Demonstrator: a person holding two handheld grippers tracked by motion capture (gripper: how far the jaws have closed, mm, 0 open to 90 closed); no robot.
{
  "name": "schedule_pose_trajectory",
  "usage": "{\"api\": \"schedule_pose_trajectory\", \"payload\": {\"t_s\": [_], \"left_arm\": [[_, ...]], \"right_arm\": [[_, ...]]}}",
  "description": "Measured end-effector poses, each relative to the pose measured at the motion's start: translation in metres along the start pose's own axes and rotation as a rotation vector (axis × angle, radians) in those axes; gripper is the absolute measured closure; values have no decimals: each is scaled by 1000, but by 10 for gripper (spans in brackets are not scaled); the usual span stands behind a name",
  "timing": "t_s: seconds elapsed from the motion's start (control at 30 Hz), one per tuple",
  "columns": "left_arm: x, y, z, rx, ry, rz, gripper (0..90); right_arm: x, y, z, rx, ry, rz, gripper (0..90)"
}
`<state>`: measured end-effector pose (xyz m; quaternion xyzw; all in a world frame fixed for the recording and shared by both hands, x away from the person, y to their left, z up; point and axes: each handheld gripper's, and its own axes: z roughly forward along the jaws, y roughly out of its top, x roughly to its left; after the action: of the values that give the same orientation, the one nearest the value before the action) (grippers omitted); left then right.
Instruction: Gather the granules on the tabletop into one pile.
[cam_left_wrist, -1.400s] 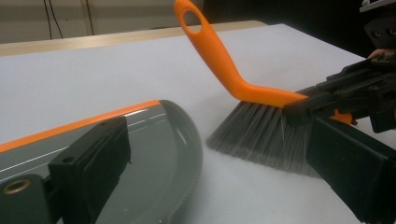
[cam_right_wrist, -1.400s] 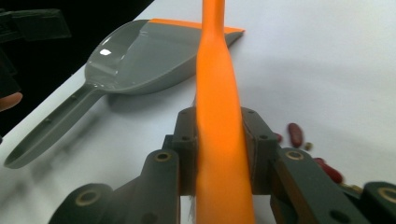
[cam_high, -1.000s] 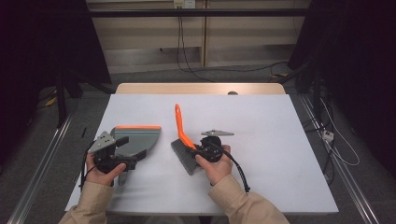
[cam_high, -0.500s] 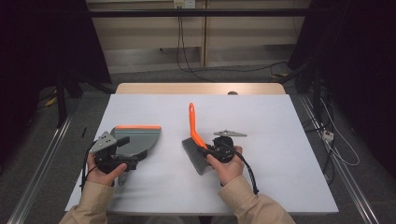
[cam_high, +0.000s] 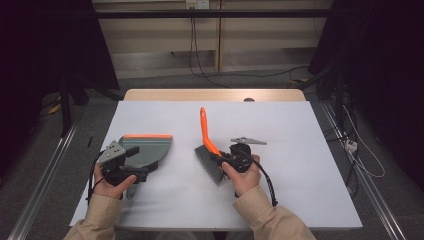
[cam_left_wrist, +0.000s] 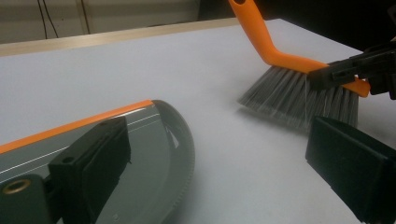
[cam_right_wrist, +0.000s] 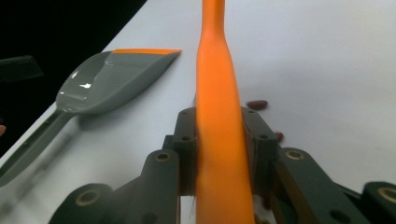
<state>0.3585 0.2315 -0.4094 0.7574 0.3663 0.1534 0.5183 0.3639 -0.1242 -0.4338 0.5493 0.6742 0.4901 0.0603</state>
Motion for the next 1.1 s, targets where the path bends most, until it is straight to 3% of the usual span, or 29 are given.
{"api": "schedule_pose_trajectory", "payload": {"t_s": [0.23,0.4,0.5,0.57,1.1], "left_arm": [[1,0,0,2,-2,-1,64],[1,-1,0,7,-3,0,64],[2,-1,-1,2,0,-3,64],[2,-1,-1,2,1,-1,64],[-1,0,1,5,-2,7,64]], "right_arm": [[22,10,19,2,53,-8,713],[29,13,42,51,59,-9,713],[26,13,50,64,10,-42,711],[20,15,49,81,5,-7,709],[-11,3,16,34,-60,53,706]]}}
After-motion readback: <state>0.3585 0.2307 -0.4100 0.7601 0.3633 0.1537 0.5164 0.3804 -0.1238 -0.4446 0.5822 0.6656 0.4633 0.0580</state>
